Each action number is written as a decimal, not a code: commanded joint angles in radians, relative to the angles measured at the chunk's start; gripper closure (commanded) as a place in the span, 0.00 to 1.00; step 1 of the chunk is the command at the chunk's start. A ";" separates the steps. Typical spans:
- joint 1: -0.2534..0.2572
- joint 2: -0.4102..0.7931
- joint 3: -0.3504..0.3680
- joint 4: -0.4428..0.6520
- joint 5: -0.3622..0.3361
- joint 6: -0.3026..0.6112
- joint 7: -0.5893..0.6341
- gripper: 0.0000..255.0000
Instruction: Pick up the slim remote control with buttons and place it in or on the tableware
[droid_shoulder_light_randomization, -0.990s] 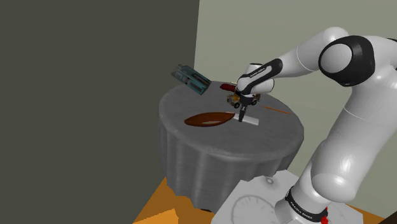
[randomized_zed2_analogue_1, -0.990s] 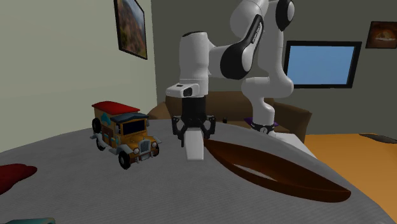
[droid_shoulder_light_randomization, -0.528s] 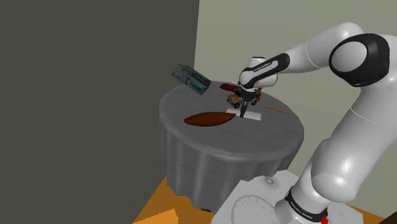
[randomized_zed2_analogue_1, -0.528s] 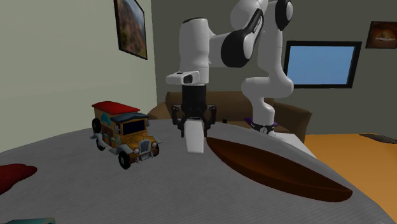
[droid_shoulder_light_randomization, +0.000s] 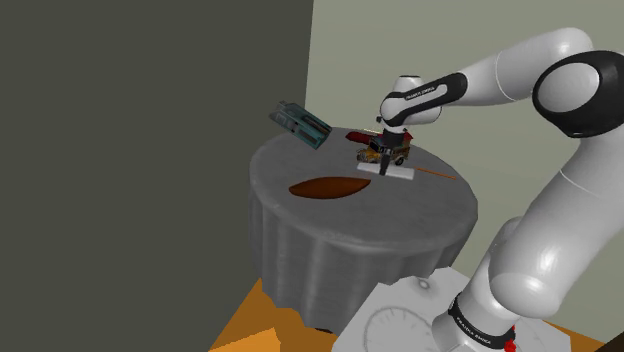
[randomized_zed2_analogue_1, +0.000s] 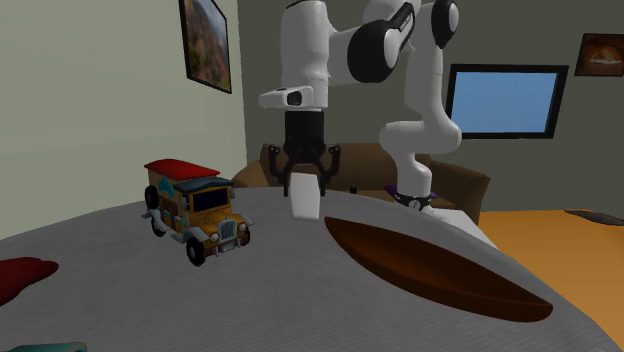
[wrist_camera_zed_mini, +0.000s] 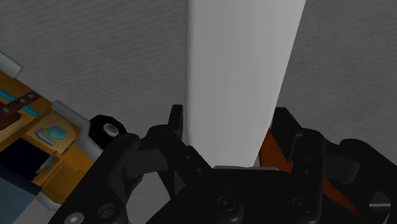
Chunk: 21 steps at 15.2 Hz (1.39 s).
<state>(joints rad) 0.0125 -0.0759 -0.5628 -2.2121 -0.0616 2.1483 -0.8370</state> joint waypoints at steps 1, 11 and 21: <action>0.000 -0.015 0.003 0.015 -0.008 -0.028 0.006 1.00; 0.045 -0.041 0.065 0.071 -0.014 -0.111 0.113 1.00; 0.156 0.046 0.187 0.162 0.037 -0.129 0.319 1.00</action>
<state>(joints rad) 0.1572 -0.0400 -0.3872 -2.0635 -0.0295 2.0235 -0.5398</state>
